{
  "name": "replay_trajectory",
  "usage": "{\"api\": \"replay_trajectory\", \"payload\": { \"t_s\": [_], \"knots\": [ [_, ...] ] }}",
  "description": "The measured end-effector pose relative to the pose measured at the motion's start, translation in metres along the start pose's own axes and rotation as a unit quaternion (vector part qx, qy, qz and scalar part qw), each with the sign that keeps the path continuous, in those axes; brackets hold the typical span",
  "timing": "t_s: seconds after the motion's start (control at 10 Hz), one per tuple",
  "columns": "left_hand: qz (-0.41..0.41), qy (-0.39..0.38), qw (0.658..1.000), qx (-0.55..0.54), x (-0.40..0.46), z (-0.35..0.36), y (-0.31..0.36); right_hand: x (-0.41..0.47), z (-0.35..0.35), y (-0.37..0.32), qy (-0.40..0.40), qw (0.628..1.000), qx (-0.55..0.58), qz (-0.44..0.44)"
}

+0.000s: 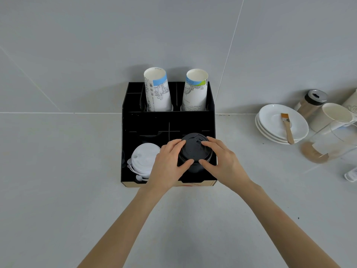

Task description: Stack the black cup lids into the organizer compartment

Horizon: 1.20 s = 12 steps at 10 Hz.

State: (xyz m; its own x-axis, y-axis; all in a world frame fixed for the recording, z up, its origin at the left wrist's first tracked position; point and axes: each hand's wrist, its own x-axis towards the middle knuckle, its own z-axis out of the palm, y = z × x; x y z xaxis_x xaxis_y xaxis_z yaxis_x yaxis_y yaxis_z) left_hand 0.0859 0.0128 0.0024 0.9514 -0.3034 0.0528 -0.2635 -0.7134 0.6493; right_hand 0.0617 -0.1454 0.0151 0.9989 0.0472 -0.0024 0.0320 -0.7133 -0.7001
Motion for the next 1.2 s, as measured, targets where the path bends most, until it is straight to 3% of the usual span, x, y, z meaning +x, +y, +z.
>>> {"api": "replay_trajectory", "payload": {
  "t_s": [0.5,0.8,1.0,1.2],
  "knots": [
    [0.006,0.011,1.0,0.003,-0.008,0.003,-0.004,-0.014,0.012,0.006,0.029,0.999,0.035,0.006],
    [0.015,-0.028,0.998,0.047,-0.003,-0.005,0.0,-0.012,0.005,0.003,0.014,1.0,0.01,0.006],
    [0.013,-0.027,0.998,0.056,-0.001,-0.023,0.007,-0.01,-0.007,-0.008,0.009,0.998,-0.054,0.008],
    [0.006,-0.035,0.989,0.146,0.01,-0.056,0.016,0.002,-0.03,-0.032,-0.009,0.985,-0.171,0.039]
  ]
}}
